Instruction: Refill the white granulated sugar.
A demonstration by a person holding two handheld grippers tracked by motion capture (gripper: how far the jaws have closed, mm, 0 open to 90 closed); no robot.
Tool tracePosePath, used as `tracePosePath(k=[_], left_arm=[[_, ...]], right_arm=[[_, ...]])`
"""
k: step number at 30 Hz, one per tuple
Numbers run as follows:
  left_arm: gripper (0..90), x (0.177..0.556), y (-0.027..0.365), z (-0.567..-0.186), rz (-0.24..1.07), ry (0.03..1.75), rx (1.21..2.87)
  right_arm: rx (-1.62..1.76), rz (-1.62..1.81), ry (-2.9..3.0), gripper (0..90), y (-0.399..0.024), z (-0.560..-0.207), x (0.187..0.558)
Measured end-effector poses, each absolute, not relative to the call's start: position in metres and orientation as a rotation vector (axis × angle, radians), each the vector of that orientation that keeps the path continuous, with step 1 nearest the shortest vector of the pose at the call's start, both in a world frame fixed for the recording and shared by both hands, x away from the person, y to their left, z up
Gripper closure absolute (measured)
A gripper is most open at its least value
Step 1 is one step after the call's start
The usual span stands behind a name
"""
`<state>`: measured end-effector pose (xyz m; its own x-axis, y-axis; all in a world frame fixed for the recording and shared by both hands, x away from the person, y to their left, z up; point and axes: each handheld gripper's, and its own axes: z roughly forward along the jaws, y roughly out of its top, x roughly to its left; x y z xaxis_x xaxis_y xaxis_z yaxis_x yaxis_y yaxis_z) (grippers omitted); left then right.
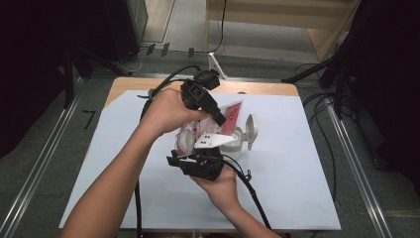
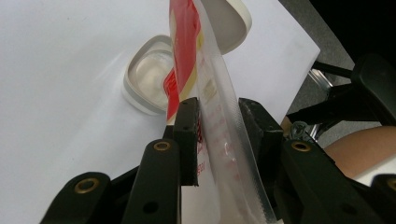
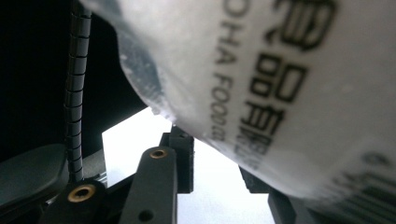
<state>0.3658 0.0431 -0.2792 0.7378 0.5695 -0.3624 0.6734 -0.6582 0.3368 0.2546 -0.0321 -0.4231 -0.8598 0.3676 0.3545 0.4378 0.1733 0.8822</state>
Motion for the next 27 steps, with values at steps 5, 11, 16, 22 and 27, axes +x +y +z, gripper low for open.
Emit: tracePosePath(k=[5, 11, 16, 22, 27], left_arm=[[70.3, 0.3653, 0.0429, -0.2788, -0.312, 0.939, 2.489], [70.3, 0.3651, 0.0420, -0.2783, -0.313, 0.943, 2.493], [70.3, 0.3657, 0.0414, -0.2790, -0.311, 0.936, 2.494], [70.2, 0.3648, 0.0405, -0.2788, -0.309, 0.942, 2.489], [70.1, 0.3646, 0.0400, -0.2786, -0.309, 0.941, 2.490]], right_arm=[[-0.814, -1.813, -2.361, 76.7, -0.0328, -0.4231, 0.2543], [-0.821, -1.817, -2.361, 78.0, -0.0331, -0.4230, 0.2539], [-0.822, -1.819, -2.351, 74.6, -0.0332, -0.4234, 0.2540], [-0.821, -1.818, -2.342, 70.5, -0.0327, -0.4228, 0.2533], [-0.820, -1.819, -2.331, 66.9, -0.0325, -0.4226, 0.2529]])
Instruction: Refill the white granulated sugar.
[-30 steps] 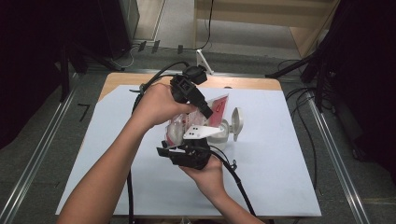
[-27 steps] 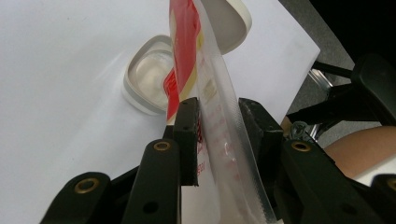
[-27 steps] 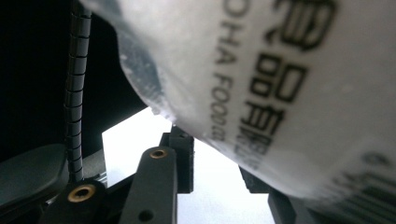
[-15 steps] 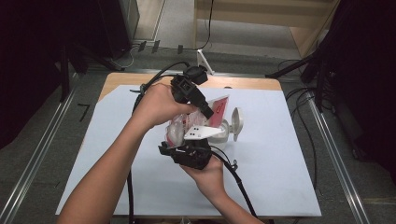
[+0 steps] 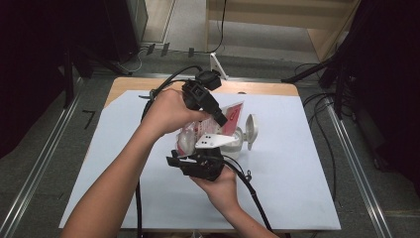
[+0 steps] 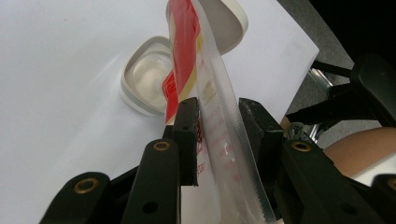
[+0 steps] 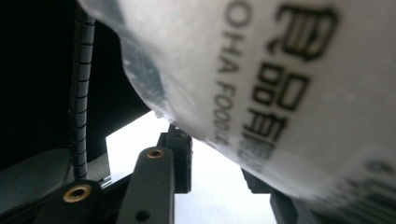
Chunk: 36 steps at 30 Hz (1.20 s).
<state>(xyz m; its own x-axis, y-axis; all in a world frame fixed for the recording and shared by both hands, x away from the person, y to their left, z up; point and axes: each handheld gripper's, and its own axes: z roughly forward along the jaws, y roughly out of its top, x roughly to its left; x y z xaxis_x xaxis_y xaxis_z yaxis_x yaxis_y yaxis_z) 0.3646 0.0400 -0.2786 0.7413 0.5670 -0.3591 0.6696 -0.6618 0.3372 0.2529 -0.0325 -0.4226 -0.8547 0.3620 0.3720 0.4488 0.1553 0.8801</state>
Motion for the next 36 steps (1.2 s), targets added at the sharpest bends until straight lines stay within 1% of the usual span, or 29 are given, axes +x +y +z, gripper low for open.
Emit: tracePosePath(k=[2, 6, 21, 30, 33, 35, 36], left_arm=[[70.2, 0.3648, 0.0402, -0.2784, -0.309, 0.940, 2.494], [70.0, 0.3647, 0.0397, -0.2787, -0.311, 0.941, 2.489], [70.3, 0.3652, 0.0391, -0.2777, -0.311, 0.939, 2.496], [70.0, 0.3681, 0.0402, -0.2787, -0.331, 0.966, 2.480], [70.0, 0.3694, 0.0420, -0.2784, -0.324, 0.971, 2.483], [70.1, 0.3699, 0.0427, -0.2789, -0.312, 0.984, 2.483], [70.1, 0.3703, 0.0428, -0.2795, -0.311, 0.984, 2.487]], right_arm=[[-0.819, -1.821, -2.332, 64.8, -0.0321, -0.4224, 0.2525], [-0.820, -1.822, -2.336, 66.4, -0.0321, -0.4225, 0.2524], [-0.820, -1.830, -2.336, 67.0, -0.0324, -0.4220, 0.2520], [-0.799, -1.837, -2.364, 66.2, -0.0337, -0.4213, 0.2502], [-0.800, -1.839, -2.348, 64.0, -0.0361, -0.4210, 0.2506], [-0.812, -1.849, -2.311, 59.5, -0.0384, -0.4210, 0.2518], [-0.825, -1.845, -2.300, 58.9, -0.0392, -0.4211, 0.2529]])
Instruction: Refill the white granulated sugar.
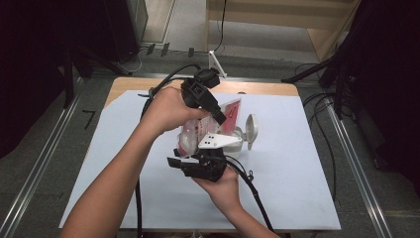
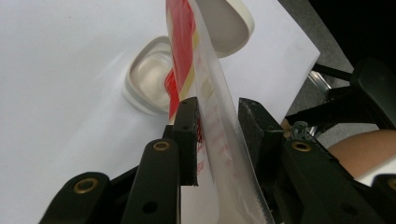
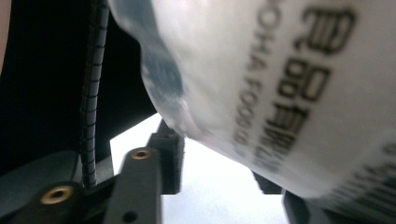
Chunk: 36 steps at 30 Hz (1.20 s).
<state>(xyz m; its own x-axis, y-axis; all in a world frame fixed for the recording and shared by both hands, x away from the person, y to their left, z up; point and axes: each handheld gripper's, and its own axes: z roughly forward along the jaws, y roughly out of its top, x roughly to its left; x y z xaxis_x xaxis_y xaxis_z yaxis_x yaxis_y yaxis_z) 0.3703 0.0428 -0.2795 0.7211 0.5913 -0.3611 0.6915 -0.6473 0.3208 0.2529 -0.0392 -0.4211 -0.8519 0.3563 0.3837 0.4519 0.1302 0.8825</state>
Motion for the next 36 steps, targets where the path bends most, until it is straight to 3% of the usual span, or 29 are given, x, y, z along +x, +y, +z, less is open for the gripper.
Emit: tracePosePath(k=[7, 36], left_arm=[[69.2, 0.369, 0.037, -0.280, -0.312, 0.993, 2.494], [69.5, 0.372, 0.033, -0.281, -0.316, 0.982, 2.516]], right_arm=[[-0.877, -1.851, -2.255, 62.6, -0.042, -0.422, 0.255], [-0.884, -1.881, -2.241, 63.1, -0.042, -0.422, 0.254]])
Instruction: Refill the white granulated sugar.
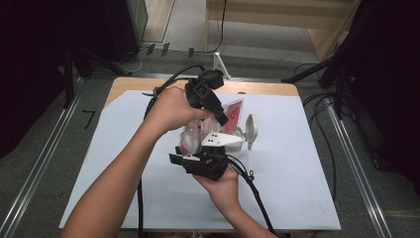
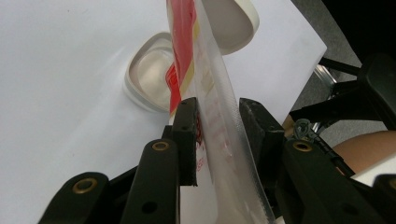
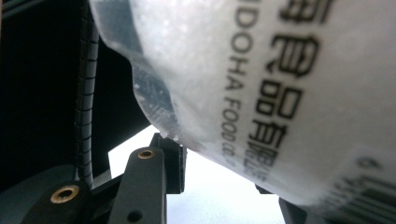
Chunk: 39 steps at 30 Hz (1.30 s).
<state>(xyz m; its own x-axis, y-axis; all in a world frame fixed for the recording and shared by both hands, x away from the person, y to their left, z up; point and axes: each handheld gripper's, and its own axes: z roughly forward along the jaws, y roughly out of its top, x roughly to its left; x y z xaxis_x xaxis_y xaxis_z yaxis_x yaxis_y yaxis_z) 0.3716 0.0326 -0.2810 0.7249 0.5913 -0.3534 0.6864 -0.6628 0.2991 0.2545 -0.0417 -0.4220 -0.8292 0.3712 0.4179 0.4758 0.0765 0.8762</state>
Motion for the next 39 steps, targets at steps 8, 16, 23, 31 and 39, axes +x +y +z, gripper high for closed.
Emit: tracePosePath(k=[8, 16, 23, 31, 39], left_arm=[[70.0, 0.3720, 0.0323, -0.2803, -0.310, 0.975, 2.518], [69.1, 0.3730, 0.0274, -0.2778, -0.314, 0.969, 2.536], [69.3, 0.3733, 0.0259, -0.2781, -0.331, 0.951, 2.533], [69.7, 0.3744, 0.0243, -0.2793, -0.357, 0.942, 2.524], [69.9, 0.3750, 0.0245, -0.2822, -0.359, 0.946, 2.519]], right_arm=[[-0.896, -1.884, -2.223, 63.1, -0.0413, -0.4216, 0.2549], [-0.920, -1.894, -2.190, 63.2, -0.0417, -0.4201, 0.2549], [-0.938, -1.887, -2.206, 63.2, -0.0432, -0.4183, 0.2526], [-0.960, -1.886, -2.258, 63.5, -0.0438, -0.4172, 0.2496], [-0.970, -1.878, -2.272, 63.5, -0.0438, -0.4189, 0.2496]])
